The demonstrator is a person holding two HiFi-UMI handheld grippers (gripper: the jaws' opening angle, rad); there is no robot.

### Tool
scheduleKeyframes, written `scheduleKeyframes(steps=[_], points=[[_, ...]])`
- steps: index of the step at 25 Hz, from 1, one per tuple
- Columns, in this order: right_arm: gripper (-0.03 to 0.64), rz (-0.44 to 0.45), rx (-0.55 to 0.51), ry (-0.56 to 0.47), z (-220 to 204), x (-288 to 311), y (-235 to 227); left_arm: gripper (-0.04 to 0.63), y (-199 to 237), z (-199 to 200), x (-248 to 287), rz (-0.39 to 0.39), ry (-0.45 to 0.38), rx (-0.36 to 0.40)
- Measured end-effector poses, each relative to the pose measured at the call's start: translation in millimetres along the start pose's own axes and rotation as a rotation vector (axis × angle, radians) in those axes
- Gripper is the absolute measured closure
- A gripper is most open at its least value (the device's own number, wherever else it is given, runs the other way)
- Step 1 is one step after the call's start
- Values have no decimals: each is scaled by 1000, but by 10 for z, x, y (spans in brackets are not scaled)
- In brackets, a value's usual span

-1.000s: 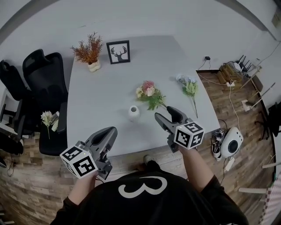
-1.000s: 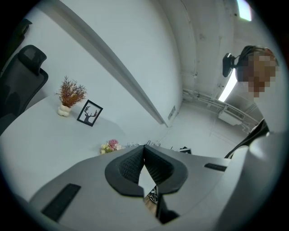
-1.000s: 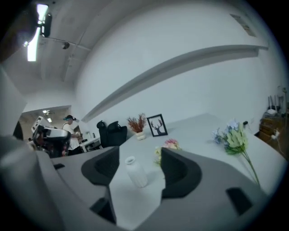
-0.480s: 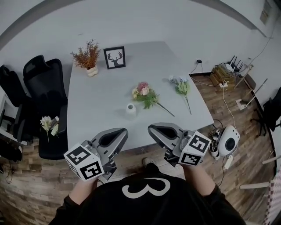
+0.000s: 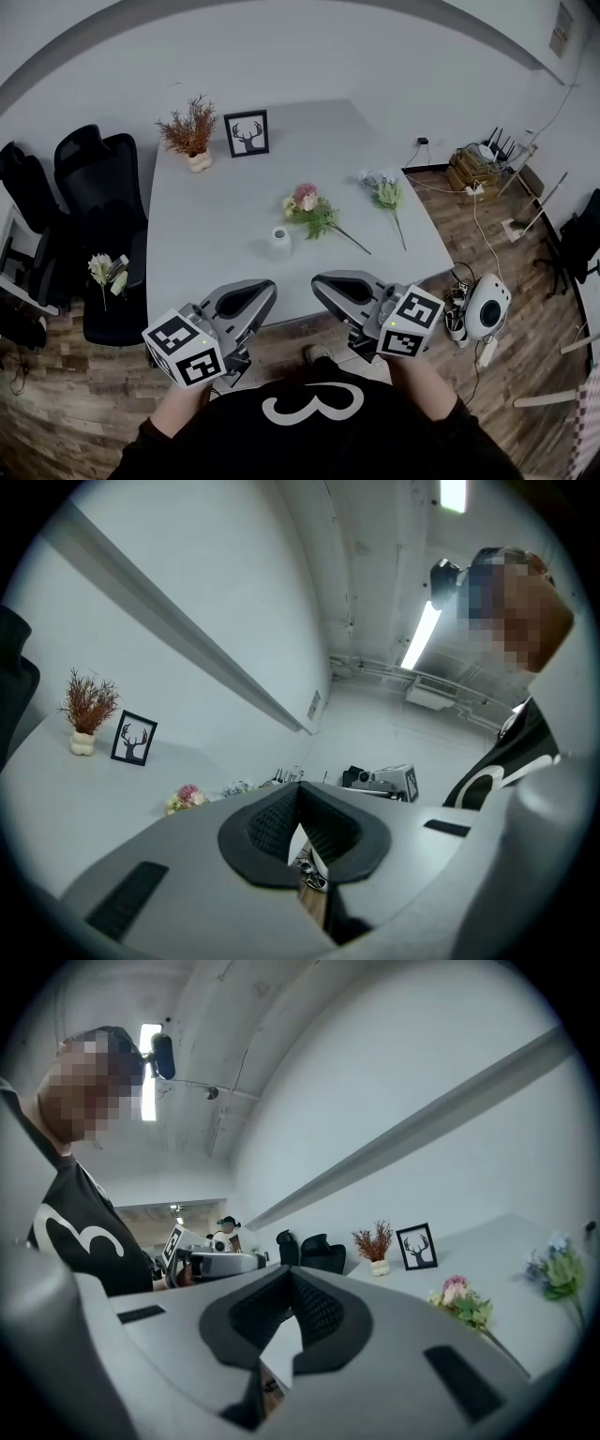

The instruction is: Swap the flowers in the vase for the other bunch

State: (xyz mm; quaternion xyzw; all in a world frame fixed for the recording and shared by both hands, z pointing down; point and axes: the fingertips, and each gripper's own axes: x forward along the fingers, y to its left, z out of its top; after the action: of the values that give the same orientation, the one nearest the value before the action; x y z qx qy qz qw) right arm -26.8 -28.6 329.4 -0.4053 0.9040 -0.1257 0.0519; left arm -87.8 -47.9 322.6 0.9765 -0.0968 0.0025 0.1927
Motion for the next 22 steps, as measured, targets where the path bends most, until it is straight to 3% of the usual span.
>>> scheduleKeyframes(steps=[6,22], points=[[609,-8,7,3,-19,23,-36,584,65,36,16,-13,-20,-47],[609,-83,56,-15,-8,-169,-418,584,177,-86,451,-61,46,-89]])
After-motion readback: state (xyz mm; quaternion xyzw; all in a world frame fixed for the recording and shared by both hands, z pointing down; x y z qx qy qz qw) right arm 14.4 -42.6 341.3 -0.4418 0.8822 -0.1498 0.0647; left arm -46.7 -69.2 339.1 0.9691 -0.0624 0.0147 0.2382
